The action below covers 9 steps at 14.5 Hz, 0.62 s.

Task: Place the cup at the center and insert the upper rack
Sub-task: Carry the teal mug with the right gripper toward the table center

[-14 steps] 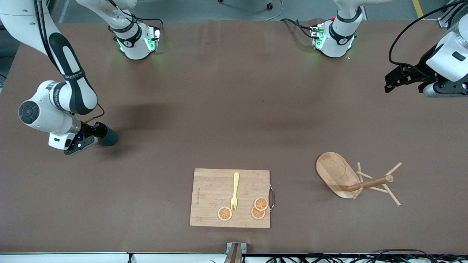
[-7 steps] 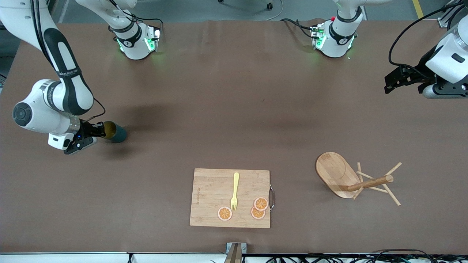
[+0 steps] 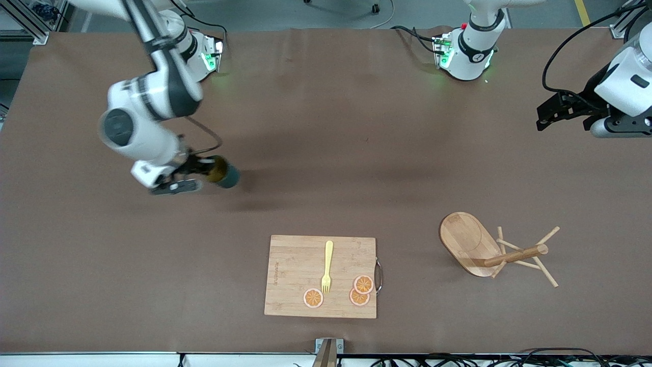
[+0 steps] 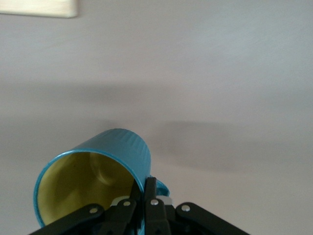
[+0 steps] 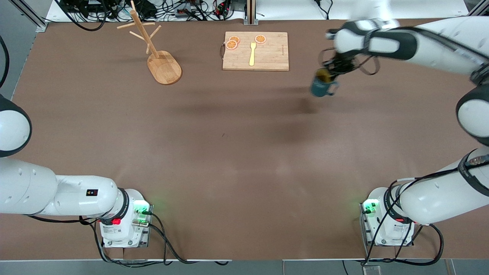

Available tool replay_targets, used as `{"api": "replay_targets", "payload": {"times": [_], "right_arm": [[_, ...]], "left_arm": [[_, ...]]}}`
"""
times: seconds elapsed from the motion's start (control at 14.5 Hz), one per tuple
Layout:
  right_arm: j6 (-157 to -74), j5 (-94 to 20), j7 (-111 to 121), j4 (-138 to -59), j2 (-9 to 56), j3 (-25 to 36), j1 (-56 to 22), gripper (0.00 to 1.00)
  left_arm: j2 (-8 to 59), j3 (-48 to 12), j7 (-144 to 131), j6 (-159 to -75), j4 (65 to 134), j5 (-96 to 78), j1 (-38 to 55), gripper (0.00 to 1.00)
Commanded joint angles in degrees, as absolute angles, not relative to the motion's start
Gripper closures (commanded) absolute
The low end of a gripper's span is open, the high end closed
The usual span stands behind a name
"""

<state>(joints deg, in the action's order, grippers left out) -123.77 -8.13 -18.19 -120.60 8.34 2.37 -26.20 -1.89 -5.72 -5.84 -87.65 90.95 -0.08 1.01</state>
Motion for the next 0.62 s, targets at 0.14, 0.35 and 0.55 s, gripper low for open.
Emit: {"api": "replay_targets", "payload": {"times": [0.14, 0.35, 0.55], "right_arm": [[-124.4, -8.8, -44.7, -113.5, 12.4, 3.4, -41.9, 1.0], [-126.8, -8.2, -57.4, -108.9, 17.7, 3.5, -48.0, 1.0], [-129.2, -7.9, -62.4, -106.6, 22.6, 3.7, -52.3, 1.0]], "left_arm": [[-1.4, -6.1, -6.2, -88.1, 90.5, 0.4, 0.2, 0.0], [-0.5, -6.1, -6.4, -89.0, 90.6, 0.4, 0.2, 0.0], [0.6, -6.1, -8.4, -90.1, 90.8, 0.4, 0.2, 0.0]]}}
